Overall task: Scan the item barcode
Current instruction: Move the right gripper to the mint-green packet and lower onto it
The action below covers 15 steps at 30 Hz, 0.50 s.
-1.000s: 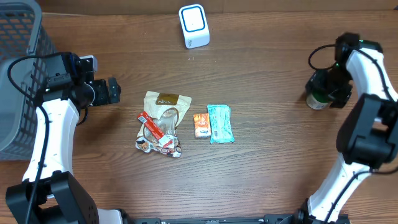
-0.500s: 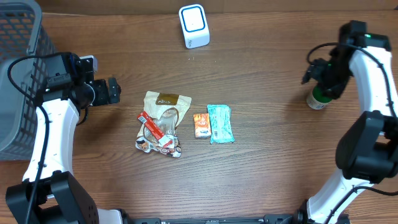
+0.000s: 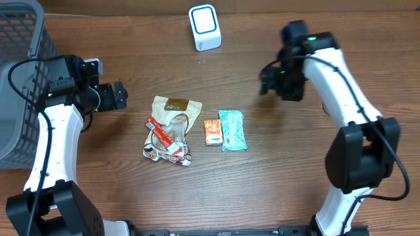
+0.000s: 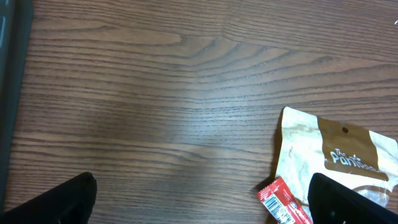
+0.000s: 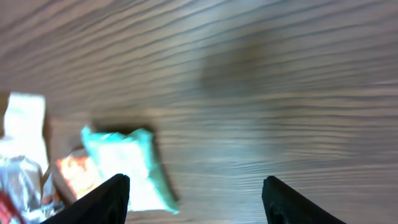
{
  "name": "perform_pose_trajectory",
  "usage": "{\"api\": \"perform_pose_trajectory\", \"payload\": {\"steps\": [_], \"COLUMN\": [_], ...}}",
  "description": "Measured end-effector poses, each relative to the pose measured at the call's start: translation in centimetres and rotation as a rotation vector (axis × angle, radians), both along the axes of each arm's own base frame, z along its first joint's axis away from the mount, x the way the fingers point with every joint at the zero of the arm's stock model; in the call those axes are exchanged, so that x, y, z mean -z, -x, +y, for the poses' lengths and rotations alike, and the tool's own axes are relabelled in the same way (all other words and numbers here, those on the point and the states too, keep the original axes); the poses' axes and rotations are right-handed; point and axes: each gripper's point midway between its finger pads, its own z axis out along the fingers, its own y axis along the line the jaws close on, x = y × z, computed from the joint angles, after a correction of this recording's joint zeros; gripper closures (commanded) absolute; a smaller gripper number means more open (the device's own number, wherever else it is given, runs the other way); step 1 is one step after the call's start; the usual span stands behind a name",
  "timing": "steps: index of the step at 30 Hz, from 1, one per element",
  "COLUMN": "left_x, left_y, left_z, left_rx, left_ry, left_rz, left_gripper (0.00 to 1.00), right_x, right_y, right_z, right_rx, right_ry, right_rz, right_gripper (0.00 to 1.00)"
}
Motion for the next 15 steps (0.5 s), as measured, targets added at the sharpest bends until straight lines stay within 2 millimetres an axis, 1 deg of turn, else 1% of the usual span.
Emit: {"api": "perform_pose_trajectory", "payload": {"steps": [2,5,8,11,15], "left_x": [0.0,0.0,0.0,0.0,0.0], "left_y": [0.0,0.0,0.0,0.0,0.0], "left_z": [0.0,0.0,0.0,0.0,0.0], "left_rx": [0.0,0.0,0.0,0.0,0.0], "left_ry": [0.0,0.0,0.0,0.0,0.0], "left_rz": [0.0,0.0,0.0,0.0,0.0], "left_gripper": [0.01,0.0,0.0,0.0,0.0], "right_x": [0.0,0.0,0.0,0.6,1.7], "right_y": [0.6,1.4,2.1,3.1,4.3], "right_z": [2.2,4.8,7.2,9.2,11.1], "right_rx": [-0.055,-0.118,-0.171,-0.222,-0.273], "right_ry": [-0.003,-0.006,-0.012,-0.015,-0.017], "right_rz": [-0.005,-0.01,-0.027,-0.029,-0.031], "right_gripper": [0.3,0.3,0.27,0.27,0.26]}}
